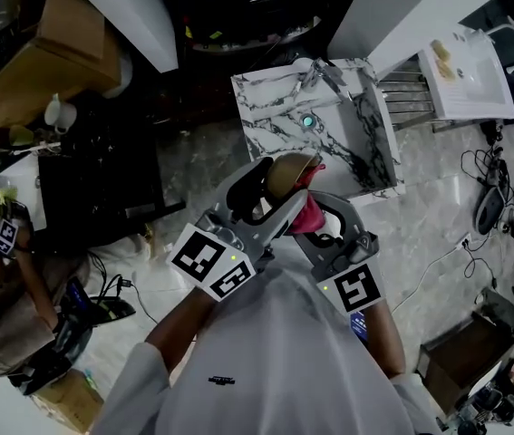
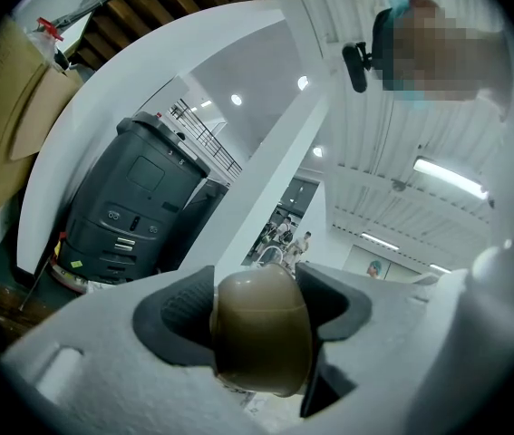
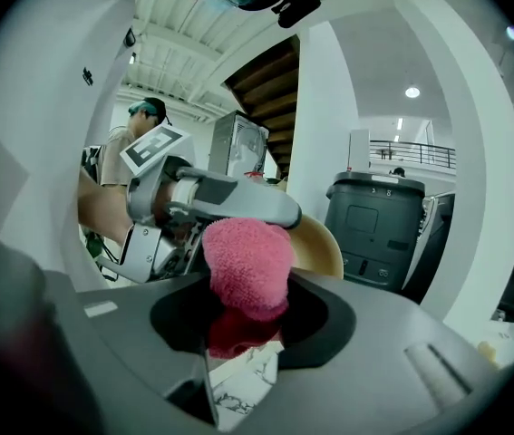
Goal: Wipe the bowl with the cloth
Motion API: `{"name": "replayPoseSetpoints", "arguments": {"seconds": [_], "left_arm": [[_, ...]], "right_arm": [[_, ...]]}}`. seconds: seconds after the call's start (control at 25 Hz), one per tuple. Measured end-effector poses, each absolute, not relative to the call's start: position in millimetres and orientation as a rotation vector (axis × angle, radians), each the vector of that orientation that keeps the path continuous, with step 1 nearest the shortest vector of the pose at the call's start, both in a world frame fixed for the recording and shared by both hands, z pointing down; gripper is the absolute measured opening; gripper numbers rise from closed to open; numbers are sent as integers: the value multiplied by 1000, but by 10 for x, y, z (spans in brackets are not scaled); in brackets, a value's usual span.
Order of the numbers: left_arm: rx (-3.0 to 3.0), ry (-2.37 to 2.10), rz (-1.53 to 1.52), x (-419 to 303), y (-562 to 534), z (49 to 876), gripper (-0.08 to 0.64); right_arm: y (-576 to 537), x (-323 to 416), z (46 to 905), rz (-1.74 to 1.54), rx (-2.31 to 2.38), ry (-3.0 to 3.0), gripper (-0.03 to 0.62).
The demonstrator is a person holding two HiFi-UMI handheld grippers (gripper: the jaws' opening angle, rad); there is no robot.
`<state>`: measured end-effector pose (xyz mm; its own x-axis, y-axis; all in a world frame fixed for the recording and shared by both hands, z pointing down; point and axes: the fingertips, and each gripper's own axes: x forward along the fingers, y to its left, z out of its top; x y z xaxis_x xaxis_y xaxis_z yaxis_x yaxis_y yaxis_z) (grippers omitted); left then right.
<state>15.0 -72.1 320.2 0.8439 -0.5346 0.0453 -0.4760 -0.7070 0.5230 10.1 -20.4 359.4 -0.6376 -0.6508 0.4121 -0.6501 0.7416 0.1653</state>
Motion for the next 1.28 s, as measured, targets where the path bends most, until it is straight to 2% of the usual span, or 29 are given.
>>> {"name": "replayPoseSetpoints", "arguments": {"seconds": [0.32, 0.68, 1.28], "left_arm": [[2424, -591, -183, 215, -605, 3188, 285], [2456, -615, -151, 169, -543, 3214, 287], [2518, -738, -174, 14, -722, 3049, 288]], "right_arm": [[-250, 177, 3497, -95, 1123, -2521, 153], [-470, 302, 3500, -162, 1233, -2414, 155], [-333, 158, 3671, -100, 1010, -2386, 152]]}}
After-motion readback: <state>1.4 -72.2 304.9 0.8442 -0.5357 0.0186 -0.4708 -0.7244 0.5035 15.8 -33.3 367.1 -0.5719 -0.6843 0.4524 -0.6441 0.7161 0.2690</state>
